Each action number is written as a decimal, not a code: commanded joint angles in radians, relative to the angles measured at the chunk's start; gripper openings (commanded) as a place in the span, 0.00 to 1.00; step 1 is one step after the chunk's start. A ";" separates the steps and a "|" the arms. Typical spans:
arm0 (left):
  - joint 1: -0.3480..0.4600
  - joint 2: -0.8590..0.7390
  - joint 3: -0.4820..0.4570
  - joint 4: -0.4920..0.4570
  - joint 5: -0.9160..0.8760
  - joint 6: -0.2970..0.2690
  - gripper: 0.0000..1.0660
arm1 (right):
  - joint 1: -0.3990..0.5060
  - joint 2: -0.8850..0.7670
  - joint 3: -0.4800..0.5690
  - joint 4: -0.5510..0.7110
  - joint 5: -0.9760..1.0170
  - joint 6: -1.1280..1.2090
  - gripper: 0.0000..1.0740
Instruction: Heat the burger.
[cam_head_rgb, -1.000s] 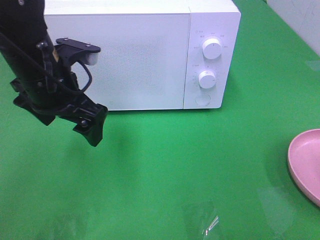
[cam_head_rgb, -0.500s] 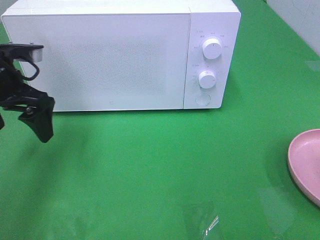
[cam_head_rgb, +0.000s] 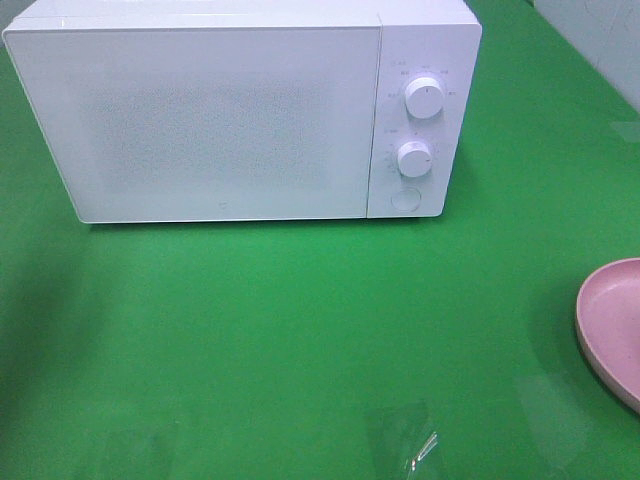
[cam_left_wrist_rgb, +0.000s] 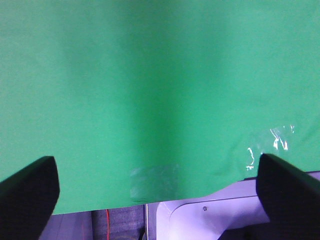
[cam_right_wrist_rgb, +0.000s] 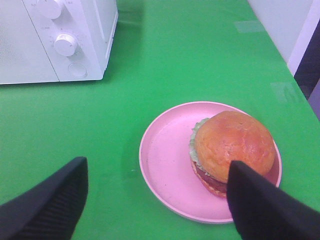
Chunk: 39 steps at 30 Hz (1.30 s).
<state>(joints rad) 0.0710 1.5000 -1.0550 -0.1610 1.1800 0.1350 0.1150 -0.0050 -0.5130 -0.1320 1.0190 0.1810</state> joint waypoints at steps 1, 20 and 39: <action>0.018 -0.071 0.048 -0.008 -0.026 -0.006 0.94 | -0.004 -0.024 0.000 -0.002 -0.010 -0.004 0.70; 0.020 -0.749 0.349 0.106 -0.113 -0.003 0.94 | -0.004 -0.024 0.000 -0.002 -0.010 -0.003 0.70; 0.020 -1.356 0.555 0.153 -0.141 -0.024 0.94 | -0.004 -0.024 0.000 -0.002 -0.010 -0.004 0.70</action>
<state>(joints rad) 0.0860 0.2120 -0.5060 0.0000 1.0540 0.1240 0.1150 -0.0050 -0.5130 -0.1320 1.0190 0.1810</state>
